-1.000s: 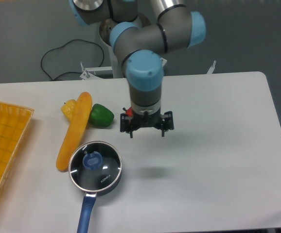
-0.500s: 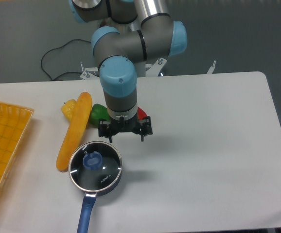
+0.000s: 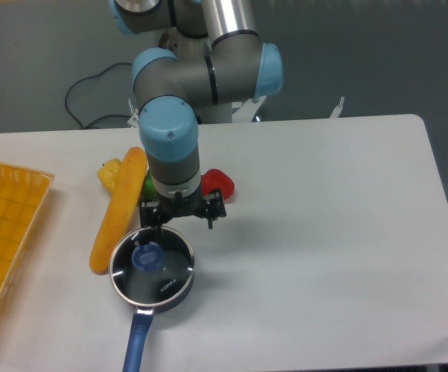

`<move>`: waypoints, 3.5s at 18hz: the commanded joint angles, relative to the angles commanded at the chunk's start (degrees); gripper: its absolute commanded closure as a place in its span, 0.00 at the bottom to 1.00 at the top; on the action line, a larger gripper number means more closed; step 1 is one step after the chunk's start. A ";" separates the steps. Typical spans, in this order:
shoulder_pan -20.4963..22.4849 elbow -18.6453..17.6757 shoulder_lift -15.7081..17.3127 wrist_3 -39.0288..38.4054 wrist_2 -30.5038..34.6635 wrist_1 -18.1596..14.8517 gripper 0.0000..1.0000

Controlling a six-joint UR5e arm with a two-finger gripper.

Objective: Open the lid
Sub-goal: 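Move the gripper over the glass lid's blue knob on the saucepan, then lower the open gripper around the blue lid knob, then close the gripper on the blue knob of the glass lid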

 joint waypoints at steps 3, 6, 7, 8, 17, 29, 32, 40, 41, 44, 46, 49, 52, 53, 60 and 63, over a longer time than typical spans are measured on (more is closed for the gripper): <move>-0.09 0.35 -0.09 -1.14 -0.44 0.79 0.00; -1.14 0.44 -1.05 -2.99 -0.35 3.08 0.00; -1.32 0.53 -1.23 -3.08 -0.35 3.52 0.00; -1.67 0.53 -1.32 -3.16 -0.35 4.04 0.00; -4.40 2.11 -2.82 -4.40 -0.35 4.75 0.00; -5.54 2.29 -3.43 -4.57 0.00 3.35 0.00; -5.54 2.02 -3.52 -4.49 0.26 3.35 0.00; -5.54 1.76 -4.40 -4.48 0.35 3.43 0.00; -5.54 1.76 -4.40 -4.48 0.27 3.35 0.00; -5.36 1.67 -4.49 -4.48 0.18 3.35 0.00; -5.36 1.58 -4.57 -4.57 0.18 3.26 0.00; -5.28 1.67 -4.84 -4.57 0.18 2.29 0.00; -5.28 2.11 -4.93 -4.57 0.09 2.29 0.00; -5.28 2.11 -5.01 -4.57 0.09 2.29 0.00; -5.10 2.29 -5.36 -5.89 0.00 2.47 0.00; -5.10 2.29 -5.63 -6.15 0.35 2.38 0.00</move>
